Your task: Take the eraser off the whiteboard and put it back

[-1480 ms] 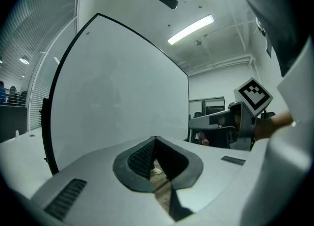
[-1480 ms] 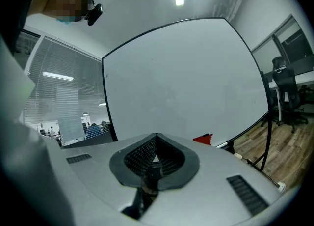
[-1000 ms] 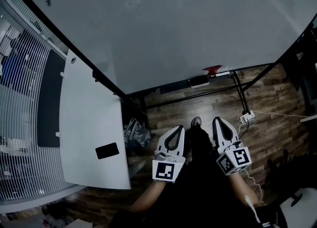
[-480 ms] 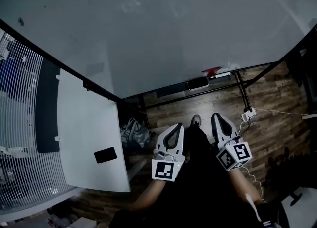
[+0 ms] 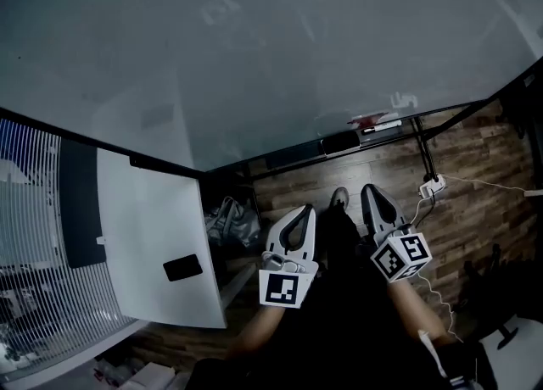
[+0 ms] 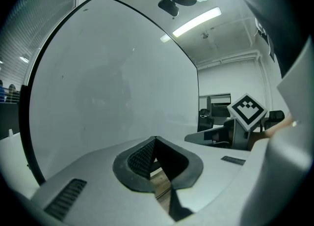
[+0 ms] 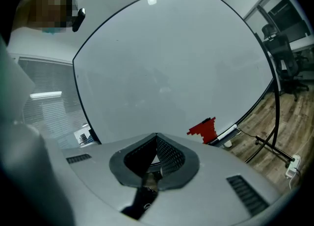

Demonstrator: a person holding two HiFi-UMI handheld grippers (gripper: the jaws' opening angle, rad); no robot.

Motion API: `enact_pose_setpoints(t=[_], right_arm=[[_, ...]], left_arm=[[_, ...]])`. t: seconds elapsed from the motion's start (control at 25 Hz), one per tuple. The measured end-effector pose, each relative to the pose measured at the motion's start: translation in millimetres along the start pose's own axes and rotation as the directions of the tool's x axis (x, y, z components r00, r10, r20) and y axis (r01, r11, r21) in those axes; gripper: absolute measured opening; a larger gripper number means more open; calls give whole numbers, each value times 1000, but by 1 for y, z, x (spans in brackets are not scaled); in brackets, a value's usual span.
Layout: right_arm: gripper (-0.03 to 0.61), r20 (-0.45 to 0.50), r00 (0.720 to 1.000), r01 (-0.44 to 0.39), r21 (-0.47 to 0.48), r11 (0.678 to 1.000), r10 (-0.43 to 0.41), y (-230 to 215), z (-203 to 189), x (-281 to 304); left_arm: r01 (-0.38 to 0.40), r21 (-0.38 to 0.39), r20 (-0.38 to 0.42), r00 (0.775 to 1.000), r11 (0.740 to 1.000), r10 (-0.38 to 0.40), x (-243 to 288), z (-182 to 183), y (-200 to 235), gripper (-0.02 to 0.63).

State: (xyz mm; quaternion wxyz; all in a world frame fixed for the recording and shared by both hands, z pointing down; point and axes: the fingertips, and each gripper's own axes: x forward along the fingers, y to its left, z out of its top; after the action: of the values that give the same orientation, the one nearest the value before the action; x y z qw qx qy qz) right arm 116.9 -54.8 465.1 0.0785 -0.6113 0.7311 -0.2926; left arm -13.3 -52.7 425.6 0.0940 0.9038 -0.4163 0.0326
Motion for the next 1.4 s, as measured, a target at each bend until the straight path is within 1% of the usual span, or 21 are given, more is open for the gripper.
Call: enact_pose_setpoints(t=[0.16,0.32,0.48,0.72,0.96,1.0,1.12,1.4], right_arm=[[15,-16,1000,1,60,998,0,-13,-7,18],[15,-36,999,18,149,989,-13,-29,-20,35],[17,-61,998,32,233,972,-18,-43,-35,51],[17,-81,996,46,319,947,-21,-59,-53,66],[24,-113,993,72,413,908,-28,-77,-75,83],[35,-117,993,73,428,901,-24,-79,-78,86],[96,-129,992,70,472,879,-10,-85,-87,95],[170,-144,990,83,535,841,-6,-96,-100,114]], left_arm=[[9,1,-13,1000,1000,-9,15,-2,1,6],[21,-8,-21,1000,1000,-21,28,-6,1,6],[24,-17,-33,999,1000,-25,39,-10,3,6],[20,-31,-62,998,999,-22,46,-18,7,6],[19,-37,-81,996,999,-22,52,-25,11,6],[16,-40,-85,996,999,-20,53,-27,12,6],[11,-44,-89,996,999,-15,56,-30,14,6],[0,-47,-120,993,999,-5,56,-39,20,6]])
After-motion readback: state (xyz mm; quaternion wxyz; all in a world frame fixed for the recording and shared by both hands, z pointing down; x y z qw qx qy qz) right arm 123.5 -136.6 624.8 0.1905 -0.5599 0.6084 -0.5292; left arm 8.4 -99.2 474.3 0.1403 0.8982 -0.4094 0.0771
